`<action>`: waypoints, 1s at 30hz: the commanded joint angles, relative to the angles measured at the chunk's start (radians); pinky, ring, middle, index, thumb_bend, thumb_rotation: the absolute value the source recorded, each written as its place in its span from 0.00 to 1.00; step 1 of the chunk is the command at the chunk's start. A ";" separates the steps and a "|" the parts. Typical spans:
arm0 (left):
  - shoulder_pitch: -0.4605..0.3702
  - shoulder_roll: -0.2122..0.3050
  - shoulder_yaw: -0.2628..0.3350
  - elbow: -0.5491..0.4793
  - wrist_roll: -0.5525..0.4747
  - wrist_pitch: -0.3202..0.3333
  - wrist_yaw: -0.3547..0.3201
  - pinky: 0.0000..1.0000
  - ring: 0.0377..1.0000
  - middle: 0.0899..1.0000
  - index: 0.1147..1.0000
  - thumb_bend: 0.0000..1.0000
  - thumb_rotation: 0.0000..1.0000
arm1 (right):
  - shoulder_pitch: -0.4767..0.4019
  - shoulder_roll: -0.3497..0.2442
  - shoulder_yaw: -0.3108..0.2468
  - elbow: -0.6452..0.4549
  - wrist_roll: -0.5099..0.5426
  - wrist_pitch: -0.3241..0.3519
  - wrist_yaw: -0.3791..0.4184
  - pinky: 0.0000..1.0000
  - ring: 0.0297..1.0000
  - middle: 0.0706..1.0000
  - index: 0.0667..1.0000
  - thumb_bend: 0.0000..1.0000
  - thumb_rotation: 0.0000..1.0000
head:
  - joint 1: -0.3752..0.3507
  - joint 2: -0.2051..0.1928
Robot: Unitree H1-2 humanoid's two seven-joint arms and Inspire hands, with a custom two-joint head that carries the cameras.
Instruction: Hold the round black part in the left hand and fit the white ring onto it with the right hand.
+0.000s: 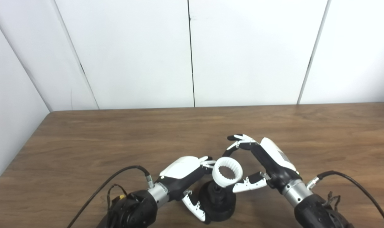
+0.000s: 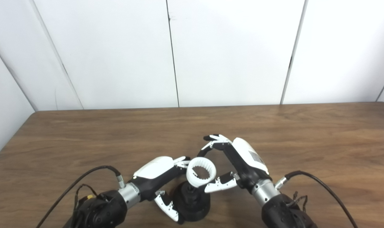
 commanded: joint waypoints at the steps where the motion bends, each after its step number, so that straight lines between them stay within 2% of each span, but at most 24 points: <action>1: -0.035 -0.009 0.002 0.013 0.002 -0.011 0.021 0.82 0.99 0.92 0.61 0.92 0.13 | -0.017 0.012 0.033 -0.002 -0.007 -0.045 0.011 0.86 0.93 0.86 0.46 0.52 0.15 | 0.002 0.000; 18: -0.044 -0.003 0.005 0.022 -0.001 -0.016 0.018 0.83 0.99 0.93 0.61 0.90 0.14 | -0.010 -0.001 0.059 -0.013 -0.026 -0.054 0.025 0.85 0.92 0.85 0.46 0.52 0.16 | 0.001 0.004; 30: -0.052 -0.004 0.007 0.021 -0.002 -0.010 0.014 0.83 0.99 0.93 0.61 0.90 0.13 | -0.012 -0.016 0.048 -0.035 -0.024 -0.046 0.061 0.85 0.93 0.85 0.46 0.52 0.16 | 0.001 0.009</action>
